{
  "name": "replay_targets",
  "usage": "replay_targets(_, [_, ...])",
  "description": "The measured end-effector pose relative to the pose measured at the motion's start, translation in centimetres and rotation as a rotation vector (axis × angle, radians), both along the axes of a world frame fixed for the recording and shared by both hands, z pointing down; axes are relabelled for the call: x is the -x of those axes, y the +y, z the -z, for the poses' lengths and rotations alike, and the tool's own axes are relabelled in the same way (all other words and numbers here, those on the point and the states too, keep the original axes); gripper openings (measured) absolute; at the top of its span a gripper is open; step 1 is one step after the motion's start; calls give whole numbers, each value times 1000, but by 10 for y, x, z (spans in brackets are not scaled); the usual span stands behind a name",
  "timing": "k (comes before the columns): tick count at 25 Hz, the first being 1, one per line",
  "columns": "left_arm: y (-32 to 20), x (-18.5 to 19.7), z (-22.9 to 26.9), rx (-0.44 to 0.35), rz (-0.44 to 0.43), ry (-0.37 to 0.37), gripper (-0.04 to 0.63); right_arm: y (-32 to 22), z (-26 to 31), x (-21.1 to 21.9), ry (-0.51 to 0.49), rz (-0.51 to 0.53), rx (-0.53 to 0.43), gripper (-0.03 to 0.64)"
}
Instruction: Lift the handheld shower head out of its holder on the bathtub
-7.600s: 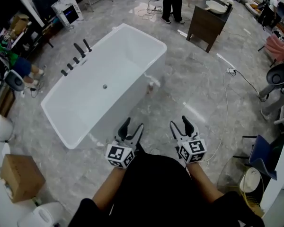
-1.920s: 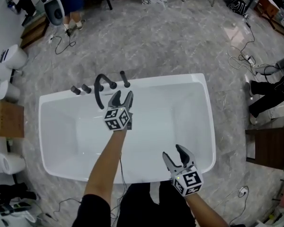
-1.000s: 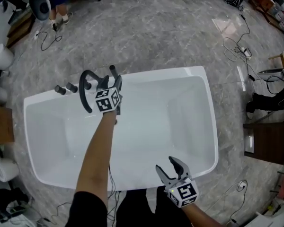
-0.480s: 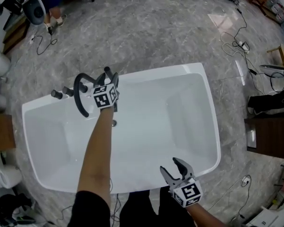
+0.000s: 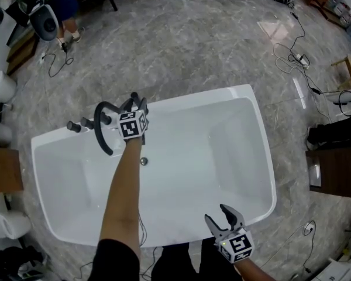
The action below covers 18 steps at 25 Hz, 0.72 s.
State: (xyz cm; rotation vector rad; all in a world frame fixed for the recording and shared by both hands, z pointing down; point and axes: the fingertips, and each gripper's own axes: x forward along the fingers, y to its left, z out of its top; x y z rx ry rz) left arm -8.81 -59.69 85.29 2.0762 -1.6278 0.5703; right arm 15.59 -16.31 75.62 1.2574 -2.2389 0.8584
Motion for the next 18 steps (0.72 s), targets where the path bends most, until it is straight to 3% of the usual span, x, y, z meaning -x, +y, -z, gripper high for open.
replay_targets(4, [3,4,-4,13,31,8,130,3,1,-4,8,1,-3,216])
replay_targets(12, [3,7,-4,4,14,0,124,1,8,0,3,-3,-13,216])
replay_targets(18, [8,7,-1,35,-53,-72,118,4,14,5,-8,5,-13,216])
